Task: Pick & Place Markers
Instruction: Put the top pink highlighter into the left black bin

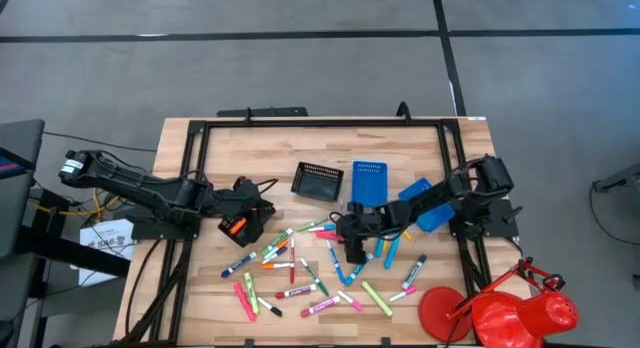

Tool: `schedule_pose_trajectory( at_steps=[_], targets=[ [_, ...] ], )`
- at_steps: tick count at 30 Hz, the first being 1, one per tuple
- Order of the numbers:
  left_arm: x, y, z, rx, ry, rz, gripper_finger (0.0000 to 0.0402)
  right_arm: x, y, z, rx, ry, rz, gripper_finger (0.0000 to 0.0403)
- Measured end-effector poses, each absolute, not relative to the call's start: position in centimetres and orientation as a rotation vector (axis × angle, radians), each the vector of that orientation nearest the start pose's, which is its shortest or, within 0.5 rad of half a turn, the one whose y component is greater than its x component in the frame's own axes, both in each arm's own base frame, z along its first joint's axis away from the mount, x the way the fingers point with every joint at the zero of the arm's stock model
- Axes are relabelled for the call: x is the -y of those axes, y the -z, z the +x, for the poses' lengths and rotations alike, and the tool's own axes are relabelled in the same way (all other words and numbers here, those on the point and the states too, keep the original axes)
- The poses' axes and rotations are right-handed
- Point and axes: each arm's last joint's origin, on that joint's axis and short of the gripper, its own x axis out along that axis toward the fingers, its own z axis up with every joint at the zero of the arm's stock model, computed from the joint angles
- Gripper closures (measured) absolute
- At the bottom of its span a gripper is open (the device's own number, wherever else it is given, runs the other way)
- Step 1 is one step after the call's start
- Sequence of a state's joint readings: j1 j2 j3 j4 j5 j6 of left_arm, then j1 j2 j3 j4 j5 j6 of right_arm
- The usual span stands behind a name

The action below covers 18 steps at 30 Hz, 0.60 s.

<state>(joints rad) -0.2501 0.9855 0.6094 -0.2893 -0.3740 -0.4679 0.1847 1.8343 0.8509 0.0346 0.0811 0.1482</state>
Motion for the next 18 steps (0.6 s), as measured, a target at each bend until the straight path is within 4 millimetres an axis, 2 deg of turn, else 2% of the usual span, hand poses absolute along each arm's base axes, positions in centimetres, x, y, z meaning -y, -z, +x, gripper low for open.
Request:
schedule_pose_trajectory(
  at_steps=[5,8,13,18],
  targets=[
    [3.9,-23.1,19.5,-0.588,-0.263,-0.248,0.0298,-5.5,-11.3,32.5,-0.940,-0.027,0.022,0.0329],
    [3.9,-23.1,19.5,-0.586,-0.263,-0.248,0.0298,-5.7,-12.0,32.6,-0.927,-0.065,0.015,0.0351],
    [4.0,-23.3,19.8,-0.560,-0.257,-0.258,0.0298,-6.7,-14.3,33.5,-0.818,-0.128,-0.087,0.0341],
    [4.2,-23.3,20.7,-0.532,-0.201,-0.129,0.0298,-7.2,-16.7,35.2,-0.674,-0.126,-0.188,0.0315]
  ],
)
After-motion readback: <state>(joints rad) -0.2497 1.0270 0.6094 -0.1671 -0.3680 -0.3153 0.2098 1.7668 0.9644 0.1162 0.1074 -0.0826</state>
